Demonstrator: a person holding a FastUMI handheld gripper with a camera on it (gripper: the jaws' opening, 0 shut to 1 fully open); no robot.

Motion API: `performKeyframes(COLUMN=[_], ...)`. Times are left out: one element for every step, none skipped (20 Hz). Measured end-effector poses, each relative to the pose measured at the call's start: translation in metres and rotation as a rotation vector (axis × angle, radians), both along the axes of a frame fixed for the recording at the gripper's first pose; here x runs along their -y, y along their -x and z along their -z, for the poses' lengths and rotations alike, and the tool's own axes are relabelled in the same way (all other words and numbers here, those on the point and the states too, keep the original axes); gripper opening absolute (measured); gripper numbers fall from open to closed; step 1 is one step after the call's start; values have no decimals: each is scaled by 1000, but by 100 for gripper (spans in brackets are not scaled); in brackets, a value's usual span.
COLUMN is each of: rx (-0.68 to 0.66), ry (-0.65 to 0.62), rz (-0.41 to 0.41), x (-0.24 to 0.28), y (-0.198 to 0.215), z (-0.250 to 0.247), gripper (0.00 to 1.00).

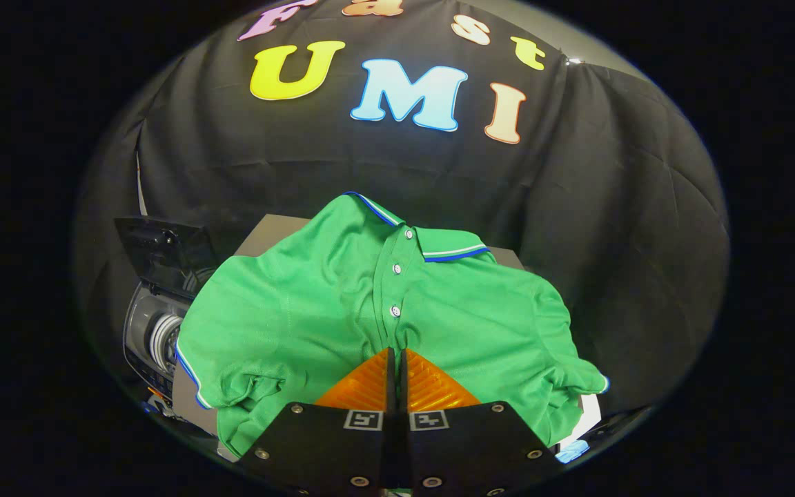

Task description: Put the clothes into the washing machine and then close the washing machine lid.

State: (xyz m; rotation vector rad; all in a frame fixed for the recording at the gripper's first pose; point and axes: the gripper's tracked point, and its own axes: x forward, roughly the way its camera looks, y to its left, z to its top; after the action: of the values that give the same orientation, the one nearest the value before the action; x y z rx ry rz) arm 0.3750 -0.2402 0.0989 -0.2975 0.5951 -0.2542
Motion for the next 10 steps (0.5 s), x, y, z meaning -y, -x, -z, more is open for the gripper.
performKeyframes(rx=[10,28,44,59,76,94,109,121,137,158], ry=[-10,-24,-34,-39,-41,-43,-40,-36,-38,-42], rz=[4,8,11,13,13,11,5,1,-8,-18], x=[-1,-2,-4,-5,-8,-12,-16,-20,-26,-34], y=[2,3,6,8,9,8,6,5,5,6], z=[-6,-13,-22,-29,-39,-48,-59,-68,-78,-88], gripper=[0,0,0,0,0,0,0,0,0,0])
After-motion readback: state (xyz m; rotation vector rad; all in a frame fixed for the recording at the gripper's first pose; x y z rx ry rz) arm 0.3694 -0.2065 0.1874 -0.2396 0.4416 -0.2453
